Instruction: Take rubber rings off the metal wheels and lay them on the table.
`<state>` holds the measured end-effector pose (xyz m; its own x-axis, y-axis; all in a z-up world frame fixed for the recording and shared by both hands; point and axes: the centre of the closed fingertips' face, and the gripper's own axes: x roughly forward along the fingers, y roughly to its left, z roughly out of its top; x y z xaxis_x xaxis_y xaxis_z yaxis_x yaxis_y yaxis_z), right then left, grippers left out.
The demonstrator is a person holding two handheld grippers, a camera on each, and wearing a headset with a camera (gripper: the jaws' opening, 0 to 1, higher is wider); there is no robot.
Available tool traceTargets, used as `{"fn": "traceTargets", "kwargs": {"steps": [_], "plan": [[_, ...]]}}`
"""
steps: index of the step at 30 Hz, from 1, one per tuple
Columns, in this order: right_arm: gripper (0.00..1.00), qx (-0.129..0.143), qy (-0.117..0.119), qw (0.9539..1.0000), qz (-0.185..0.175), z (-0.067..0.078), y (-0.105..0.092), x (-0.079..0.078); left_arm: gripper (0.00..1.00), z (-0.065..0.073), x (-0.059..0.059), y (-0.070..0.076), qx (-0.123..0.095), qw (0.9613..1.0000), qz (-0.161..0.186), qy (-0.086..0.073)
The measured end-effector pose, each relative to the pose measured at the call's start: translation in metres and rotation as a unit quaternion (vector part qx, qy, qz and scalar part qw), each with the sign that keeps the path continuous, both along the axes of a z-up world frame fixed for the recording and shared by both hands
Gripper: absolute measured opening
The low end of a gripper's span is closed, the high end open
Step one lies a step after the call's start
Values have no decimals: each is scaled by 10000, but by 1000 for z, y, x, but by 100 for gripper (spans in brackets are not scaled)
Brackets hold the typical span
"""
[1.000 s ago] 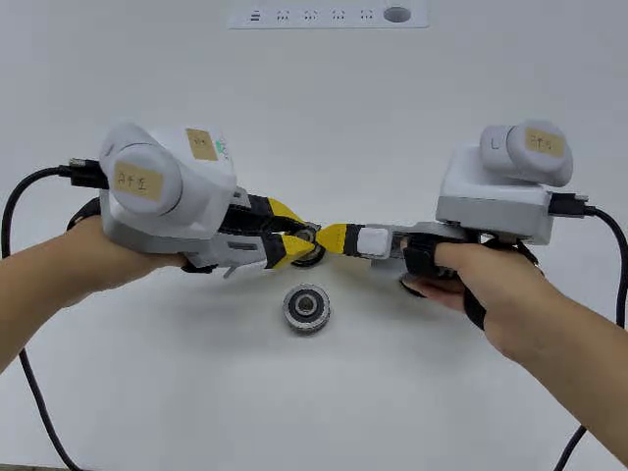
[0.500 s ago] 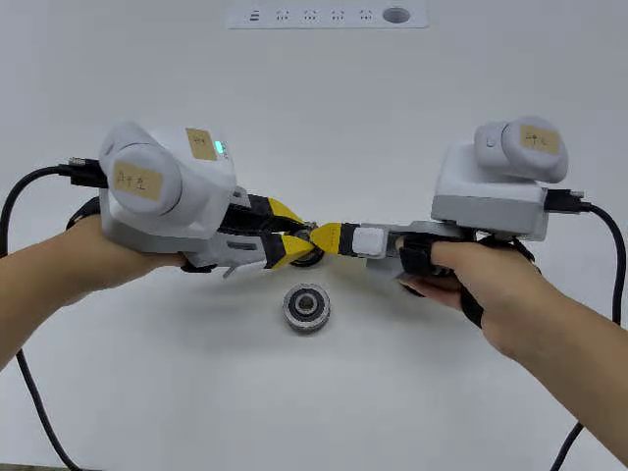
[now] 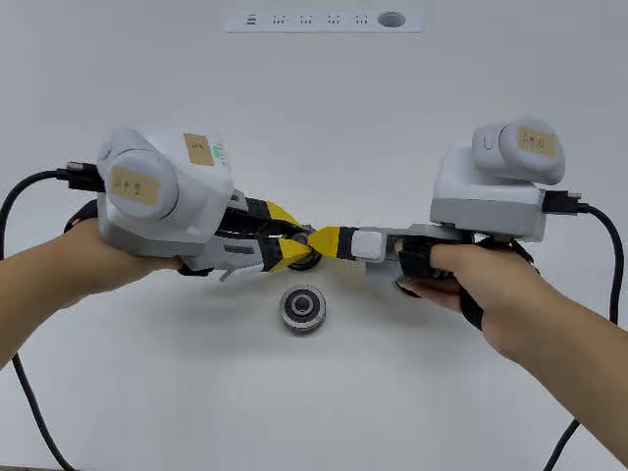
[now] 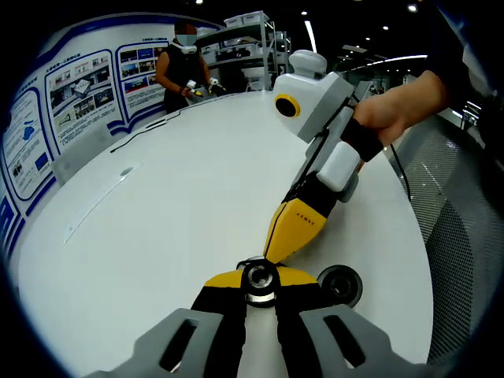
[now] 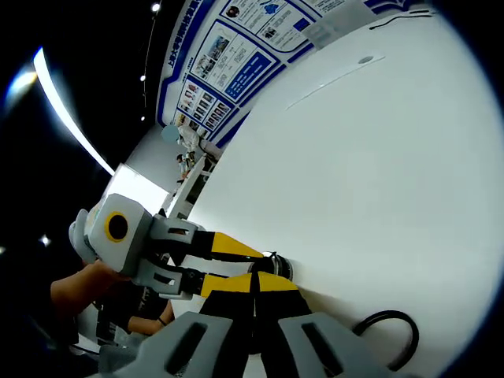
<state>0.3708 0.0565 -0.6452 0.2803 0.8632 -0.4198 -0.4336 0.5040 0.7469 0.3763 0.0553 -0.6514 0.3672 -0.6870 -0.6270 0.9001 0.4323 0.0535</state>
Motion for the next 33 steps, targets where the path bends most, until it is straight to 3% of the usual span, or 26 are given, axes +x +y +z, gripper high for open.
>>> {"fn": "traceTargets", "kwargs": {"steps": [12, 25, 30, 33], "plan": [[0, 51, -18, 10000, 16, 3, 1, -2, 13, 0, 0, 0, -2, 10000, -4, -25], [0, 217, 175, 9996, -82, 6, 3, -2, 13, 0, 0, 1, 32, 10000, 43, -71], [1, 100, 230, 9996, -160, 3, 2, 0, 13, 1, -1, -1, 238, 9993, -116, -255], [1, 65, 299, 9993, -204, 0, 1, 1, 14, 1, 0, -1, 303, 9991, -127, -251]]}}
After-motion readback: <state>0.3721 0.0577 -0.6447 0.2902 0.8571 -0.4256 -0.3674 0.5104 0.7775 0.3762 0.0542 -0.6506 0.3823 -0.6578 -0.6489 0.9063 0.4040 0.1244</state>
